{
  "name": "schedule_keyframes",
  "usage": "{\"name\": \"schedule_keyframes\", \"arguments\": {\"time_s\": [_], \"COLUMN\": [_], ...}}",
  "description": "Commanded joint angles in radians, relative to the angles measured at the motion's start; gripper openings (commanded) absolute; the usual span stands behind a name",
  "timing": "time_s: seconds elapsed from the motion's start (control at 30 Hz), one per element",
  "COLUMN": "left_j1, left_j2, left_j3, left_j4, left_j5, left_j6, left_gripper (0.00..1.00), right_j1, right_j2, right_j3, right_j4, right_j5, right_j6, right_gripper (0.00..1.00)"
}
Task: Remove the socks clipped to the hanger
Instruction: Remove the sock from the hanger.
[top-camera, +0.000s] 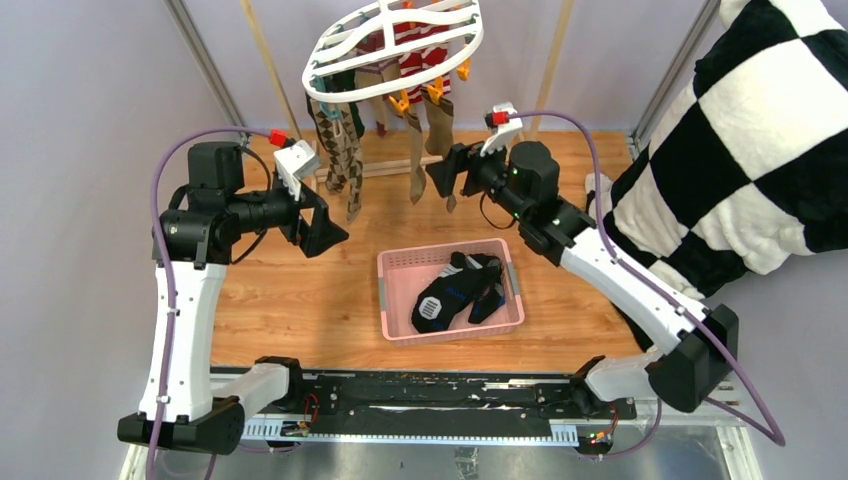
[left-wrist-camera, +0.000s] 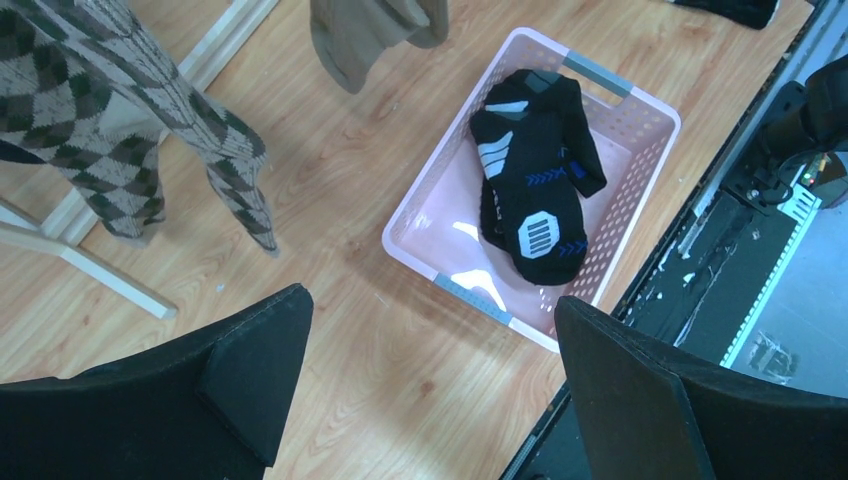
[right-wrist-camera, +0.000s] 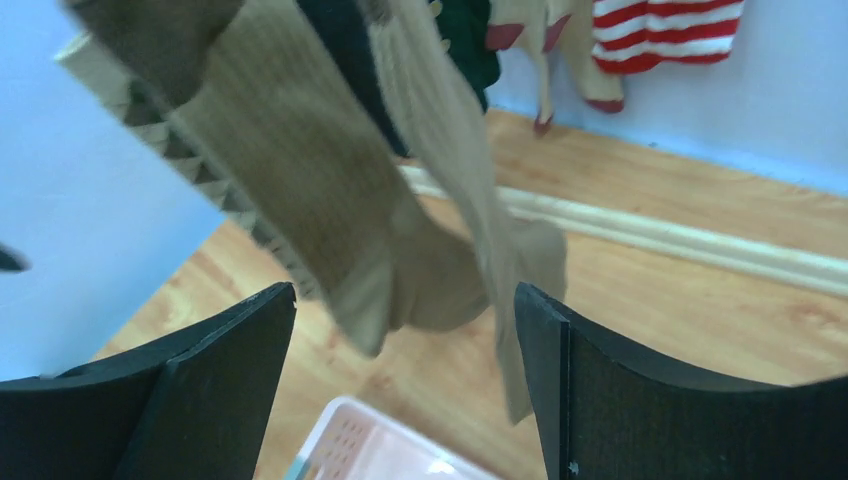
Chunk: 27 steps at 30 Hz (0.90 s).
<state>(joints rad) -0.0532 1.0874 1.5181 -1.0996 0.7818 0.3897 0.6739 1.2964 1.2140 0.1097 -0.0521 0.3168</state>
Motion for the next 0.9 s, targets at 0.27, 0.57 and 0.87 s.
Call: {"name": "schedule_keyframes", "arguments": {"time_s": [0.27, 0.57, 0.87], "left_j1": [0.009, 0.008, 0.009], "left_j2": [-0.047, -0.025, 0.002], "left_j3": [0.021, -0.012, -0.009], "left_j4": [0.010, 0.010, 0.010], "left_j5": [0.043, 0.177, 0.286], "left_j6": [-0.017, -0.022, -0.027], "left_gripper": [1.00, 0.99, 0.96], "right_j1": [0.010, 0.066, 0.139], "right_j2": [0.247, 0.088, 0.017], "right_j3": [0.213, 0.097, 0.035], "right_j4": [0.034, 0.038, 0.068], "right_j5": [0.054, -0.192, -0.492], "right_j6": [-0.201, -0.105, 0.063], "right_gripper": [0.36, 0.00, 0.00]}}
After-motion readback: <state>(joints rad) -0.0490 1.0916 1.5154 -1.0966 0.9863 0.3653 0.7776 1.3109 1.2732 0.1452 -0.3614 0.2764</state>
